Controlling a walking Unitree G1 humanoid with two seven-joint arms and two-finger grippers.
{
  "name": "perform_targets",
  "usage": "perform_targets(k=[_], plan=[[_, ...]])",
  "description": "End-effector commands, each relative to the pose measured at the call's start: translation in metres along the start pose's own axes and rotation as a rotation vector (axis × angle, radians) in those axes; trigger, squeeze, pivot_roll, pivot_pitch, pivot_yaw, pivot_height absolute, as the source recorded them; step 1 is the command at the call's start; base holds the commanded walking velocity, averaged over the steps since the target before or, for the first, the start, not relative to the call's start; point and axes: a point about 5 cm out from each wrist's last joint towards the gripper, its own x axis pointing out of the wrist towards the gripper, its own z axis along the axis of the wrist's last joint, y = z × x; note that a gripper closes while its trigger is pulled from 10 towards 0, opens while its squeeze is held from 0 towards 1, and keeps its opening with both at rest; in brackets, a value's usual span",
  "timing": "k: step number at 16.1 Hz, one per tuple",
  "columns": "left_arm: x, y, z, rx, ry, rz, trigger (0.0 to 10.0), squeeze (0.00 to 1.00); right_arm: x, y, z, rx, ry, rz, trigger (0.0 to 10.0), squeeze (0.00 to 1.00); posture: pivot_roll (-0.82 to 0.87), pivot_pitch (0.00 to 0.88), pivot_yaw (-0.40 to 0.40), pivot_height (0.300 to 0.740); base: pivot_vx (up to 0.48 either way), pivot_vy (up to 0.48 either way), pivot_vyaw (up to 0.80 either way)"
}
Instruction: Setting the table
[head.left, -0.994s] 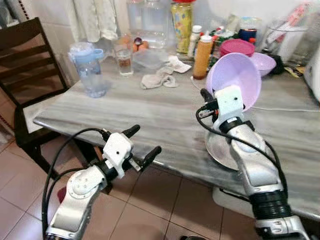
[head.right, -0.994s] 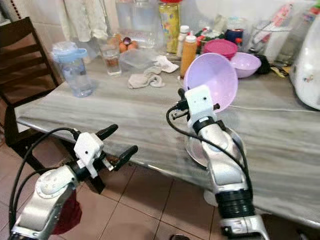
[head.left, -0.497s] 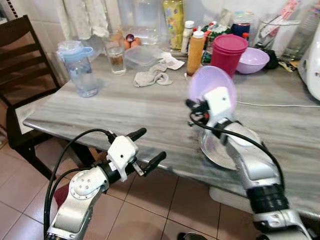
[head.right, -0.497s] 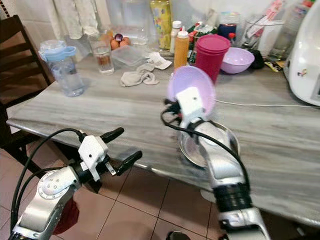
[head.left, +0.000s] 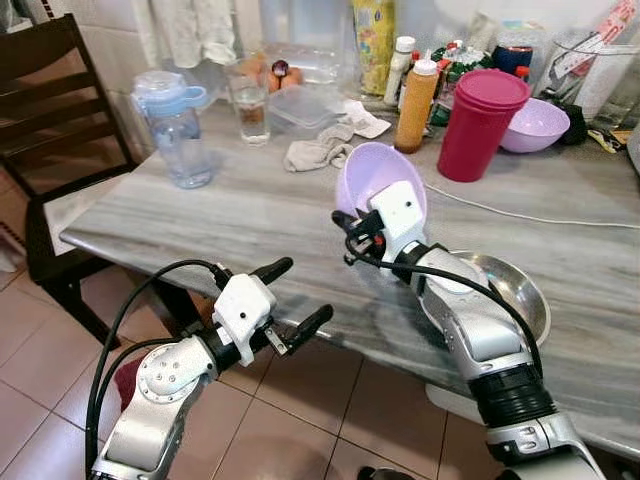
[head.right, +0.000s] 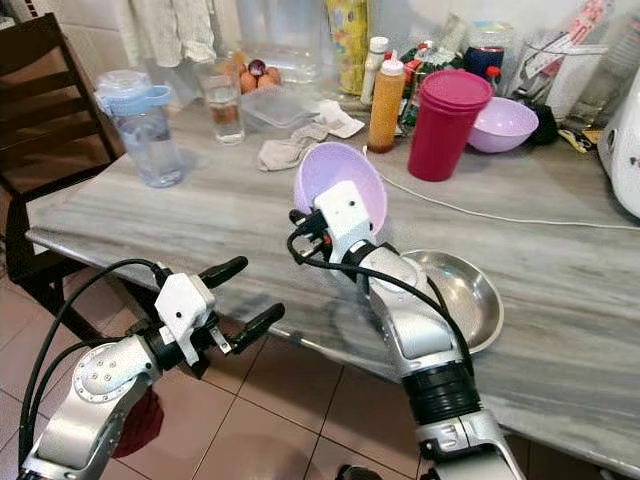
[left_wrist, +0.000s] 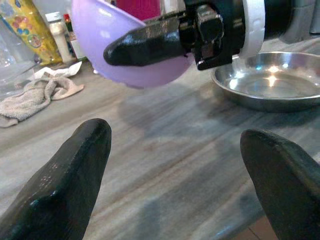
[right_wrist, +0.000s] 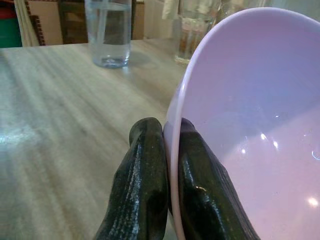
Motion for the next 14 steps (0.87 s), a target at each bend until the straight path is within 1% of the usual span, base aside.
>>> perform_targets(k=[1, 6, 8, 9, 10, 11, 12, 13, 14], plan=[[-0.001, -0.002, 0.002, 0.003, 0.002, -0.016, 10.0, 0.0, 0.001, 0.003, -0.003, 0.028, 0.027, 0.029, 10.0, 0.0, -0.19, 0.113, 0.012, 0.74, 0.0, 0.0, 0.0], [0.0, -0.002, 0.002, -0.002, 0.005, -0.023, 10.0, 0.0, -0.004, 0.001, -0.005, 0.001, 0.086, 0.039, 10.0, 0.0, -0.2, 0.112, 0.014, 0.74, 0.0, 0.0, 0.0], [0.001, -0.001, 0.002, -0.002, 0.006, -0.023, 10.0, 0.0, -0.008, 0.0, -0.011, -0.019, 0.124, 0.038, 10.0, 0.0, -0.2, 0.11, 0.016, 0.74, 0.0, 0.0, 0.0], [0.001, -0.001, 0.002, -0.003, 0.006, -0.022, 10.0, 0.0, -0.008, 0.0, -0.011, -0.019, 0.125, 0.038, 10.0, 0.0, -0.2, 0.11, 0.016, 0.74, 0.0, 0.0, 0.0], [0.002, -0.001, 0.002, -0.005, 0.006, -0.025, 10.0, 0.0, -0.011, 0.002, -0.018, -0.022, 0.176, 0.055, 10.0, 0.0, -0.2, 0.108, 0.016, 0.74, 0.0, 0.0, 0.0], [0.003, -0.002, 0.002, -0.006, 0.005, -0.027, 10.0, 0.0, -0.012, 0.002, -0.018, -0.029, 0.177, 0.054, 10.0, 0.0, -0.2, 0.107, 0.016, 0.74, 0.0, 0.0, 0.0], [0.003, -0.002, 0.002, -0.006, 0.005, -0.029, 10.0, 0.0, -0.013, 0.001, -0.019, -0.032, 0.193, 0.055, 10.0, 0.15, -0.2, 0.107, 0.016, 0.74, 0.0, 0.0, 0.0], [0.003, -0.002, 0.002, -0.007, 0.006, -0.03, 10.0, 0.0, -0.014, 0.001, -0.02, -0.036, 0.201, 0.059, 10.0, 0.16, -0.2, 0.106, 0.017, 0.74, 0.0, 0.0, 0.0], [0.003, -0.002, 0.001, -0.008, 0.007, -0.031, 10.0, 0.0, -0.015, 0.001, -0.021, -0.036, 0.21, 0.058, 10.0, 0.62, -0.2, 0.106, 0.017, 0.74, 0.0, 0.0, 0.0]])
